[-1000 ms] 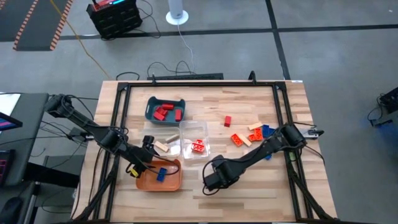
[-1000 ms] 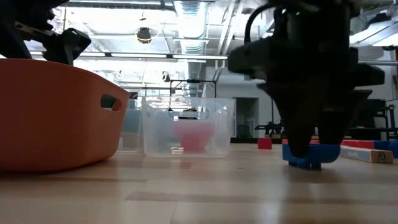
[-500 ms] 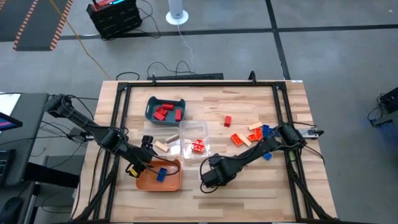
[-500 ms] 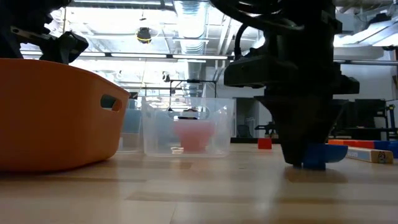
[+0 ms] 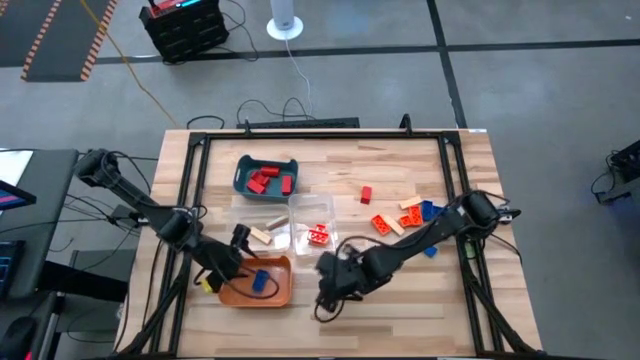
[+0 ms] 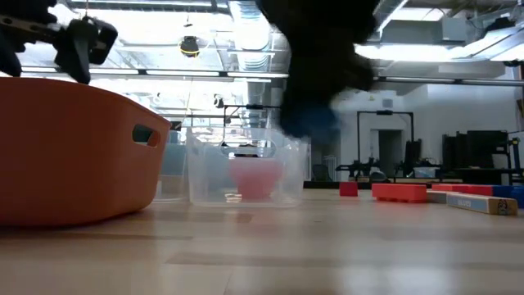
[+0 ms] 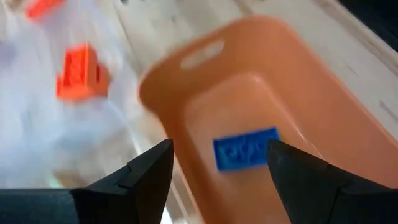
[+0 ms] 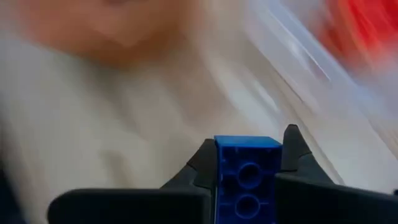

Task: Sort blocks
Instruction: Put the blue game piece into the orange bin, then put the orange game piece into the right transparent bin

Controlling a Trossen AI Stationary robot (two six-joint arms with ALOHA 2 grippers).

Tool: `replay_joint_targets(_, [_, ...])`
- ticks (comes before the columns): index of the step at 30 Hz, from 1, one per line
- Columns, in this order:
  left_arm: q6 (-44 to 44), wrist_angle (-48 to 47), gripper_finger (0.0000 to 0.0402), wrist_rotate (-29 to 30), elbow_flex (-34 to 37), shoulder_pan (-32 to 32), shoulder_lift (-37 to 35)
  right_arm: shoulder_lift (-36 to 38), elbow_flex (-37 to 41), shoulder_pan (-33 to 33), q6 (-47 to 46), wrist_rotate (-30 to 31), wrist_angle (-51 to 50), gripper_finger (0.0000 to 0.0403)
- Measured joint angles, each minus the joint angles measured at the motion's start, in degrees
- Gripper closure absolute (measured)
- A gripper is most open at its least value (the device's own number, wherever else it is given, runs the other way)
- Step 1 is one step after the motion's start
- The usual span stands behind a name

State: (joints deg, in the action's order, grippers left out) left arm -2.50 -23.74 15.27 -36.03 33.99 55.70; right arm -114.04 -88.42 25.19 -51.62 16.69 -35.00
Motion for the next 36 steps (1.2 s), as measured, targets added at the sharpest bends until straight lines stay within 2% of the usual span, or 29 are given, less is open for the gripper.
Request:
replay_joint_targets(4, [-4.4,4.3,0.0152,5.4,2.0,0.5,0.0,0.5,0.0,-1.3,17.3,-0.1,19.5,0.0352])
replay_joint_targets(7, [-5.4,3.8,0.0152,9.8,2.6,0.2,0.0,-1.0,-0.1,-3.6,24.9,-1.0,29.3,0.0352])
replay_joint_targets(9, [-5.5,4.0,0.0152,10.8,2.6,0.1,0.0,-1.9,0.0,-4.7,29.8,-2.2,32.4,0.0352])
replay_joint_targets(11, [-5.7,3.8,0.0152,10.8,2.6,0.2,-1.0,-4.0,-0.1,-6.3,31.8,-4.2,37.4,0.0351])
replay_joint_targets(16, [-5.5,2.4,0.0152,12.0,2.6,0.1,-4.6,-6.4,-0.1,-8.3,32.4,-8.7,39.3,0.0345])
replay_joint_targets(19, [-5.3,1.8,0.0152,12.3,2.6,-0.2,-7.3,-6.6,0.0,-8.6,33.0,-11.1,40.6,0.0318])
replay_joint_targets(22, [-5.2,1.6,0.0152,12.7,2.6,-0.3,-9.4,-6.2,-0.2,-8.5,34.0,-11.3,41.7,0.0272])
replay_joint_targets(28, [-6.1,1.8,0.0152,12.8,2.6,-0.7,-11.1,-5.7,-0.1,-8.8,33.8,-11.6,38.8,0.0178])
replay_joint_targets(31, [-6.5,1.7,0.0152,12.8,2.6,-1.3,-11.1,-2.8,-0.1,-9.2,31.9,-11.0,29.1,0.0159])
replay_joint_targets(33, [-6.5,1.6,0.0152,12.8,2.6,-1.6,-11.1,0.4,-0.1,-9.1,29.4,-7.1,19.2,0.0156])
replay_joint_targets(36, [-7.4,1.6,0.0152,12.8,2.6,-2.1,-11.1,3.7,-0.2,-8.0,24.2,2.9,3.0,0.0158])
